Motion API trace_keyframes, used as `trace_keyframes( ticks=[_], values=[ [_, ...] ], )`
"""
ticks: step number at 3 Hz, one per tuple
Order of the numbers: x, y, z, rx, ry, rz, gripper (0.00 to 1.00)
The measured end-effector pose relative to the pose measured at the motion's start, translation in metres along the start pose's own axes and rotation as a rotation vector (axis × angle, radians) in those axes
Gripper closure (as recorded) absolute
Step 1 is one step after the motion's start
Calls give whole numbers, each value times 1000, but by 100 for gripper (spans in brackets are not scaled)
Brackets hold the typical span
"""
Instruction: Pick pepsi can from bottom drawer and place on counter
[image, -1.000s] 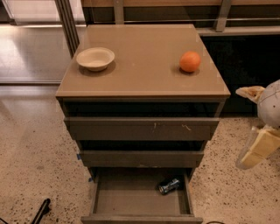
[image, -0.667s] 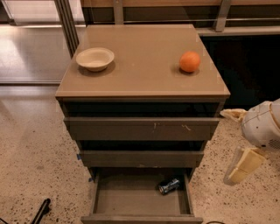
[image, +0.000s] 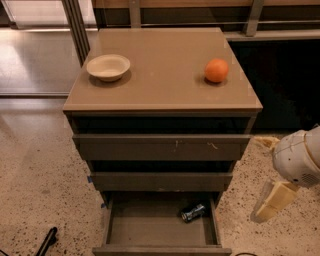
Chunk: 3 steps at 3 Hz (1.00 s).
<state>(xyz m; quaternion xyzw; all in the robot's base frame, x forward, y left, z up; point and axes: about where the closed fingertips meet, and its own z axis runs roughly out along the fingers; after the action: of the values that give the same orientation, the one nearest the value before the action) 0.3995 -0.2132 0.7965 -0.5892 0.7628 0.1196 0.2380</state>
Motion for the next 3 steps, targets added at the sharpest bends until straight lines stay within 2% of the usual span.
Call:
trace_keyframes(
  ticks=[1,2,3],
  values=[
    [31,24,48,-39,-46,117,0],
    [55,41,107,-139,-87,206,0],
    [55,41,107,-139,-87,206,0]
  ],
)
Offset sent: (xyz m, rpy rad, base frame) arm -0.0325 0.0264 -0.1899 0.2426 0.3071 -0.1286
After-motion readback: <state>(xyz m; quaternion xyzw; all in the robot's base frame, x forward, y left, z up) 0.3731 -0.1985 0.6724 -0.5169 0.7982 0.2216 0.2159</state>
